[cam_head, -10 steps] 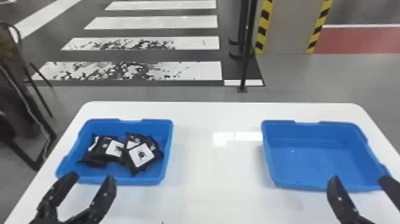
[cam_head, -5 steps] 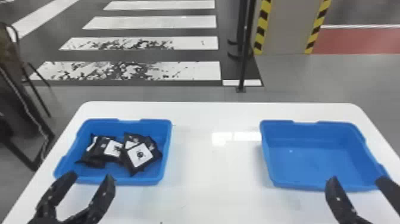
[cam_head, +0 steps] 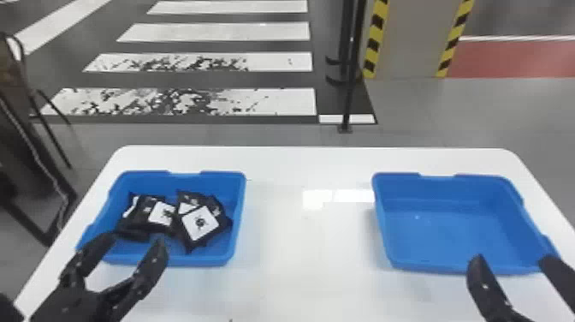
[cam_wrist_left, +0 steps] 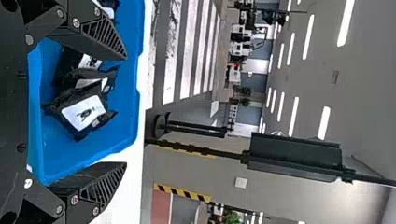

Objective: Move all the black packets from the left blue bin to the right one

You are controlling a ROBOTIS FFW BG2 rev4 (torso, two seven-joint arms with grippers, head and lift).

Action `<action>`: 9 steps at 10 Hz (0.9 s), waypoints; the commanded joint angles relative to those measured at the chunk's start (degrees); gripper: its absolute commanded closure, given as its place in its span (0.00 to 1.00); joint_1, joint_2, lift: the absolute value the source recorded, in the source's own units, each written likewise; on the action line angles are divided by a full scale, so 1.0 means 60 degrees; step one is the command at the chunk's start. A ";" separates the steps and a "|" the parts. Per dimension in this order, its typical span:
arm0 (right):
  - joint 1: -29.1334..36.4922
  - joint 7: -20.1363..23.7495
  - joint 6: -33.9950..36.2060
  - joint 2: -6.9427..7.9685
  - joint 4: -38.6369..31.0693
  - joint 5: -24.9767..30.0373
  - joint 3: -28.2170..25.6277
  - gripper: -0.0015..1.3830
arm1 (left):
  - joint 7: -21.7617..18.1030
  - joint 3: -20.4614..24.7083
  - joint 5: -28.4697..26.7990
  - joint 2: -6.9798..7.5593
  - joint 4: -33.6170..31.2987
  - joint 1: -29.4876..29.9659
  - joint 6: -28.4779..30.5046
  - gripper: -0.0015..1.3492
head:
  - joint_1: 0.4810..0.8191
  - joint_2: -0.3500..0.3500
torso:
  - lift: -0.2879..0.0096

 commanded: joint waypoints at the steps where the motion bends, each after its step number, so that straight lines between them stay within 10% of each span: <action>1: -0.0013 0.0001 0.0000 0.0005 0.0017 -0.0028 0.0000 0.10 | 0.0000 0.0246 -0.0304 -0.0025 0.0313 -0.0636 0.0685 0.19 | 0.63 0.58 | 0.50; 9: -0.0059 0.0001 0.0000 0.0005 0.0205 -0.0237 0.0038 0.10 | -0.0367 -0.0306 -0.1313 0.0791 0.2399 -0.3800 0.4364 0.19 | 0.63 0.58 | 0.50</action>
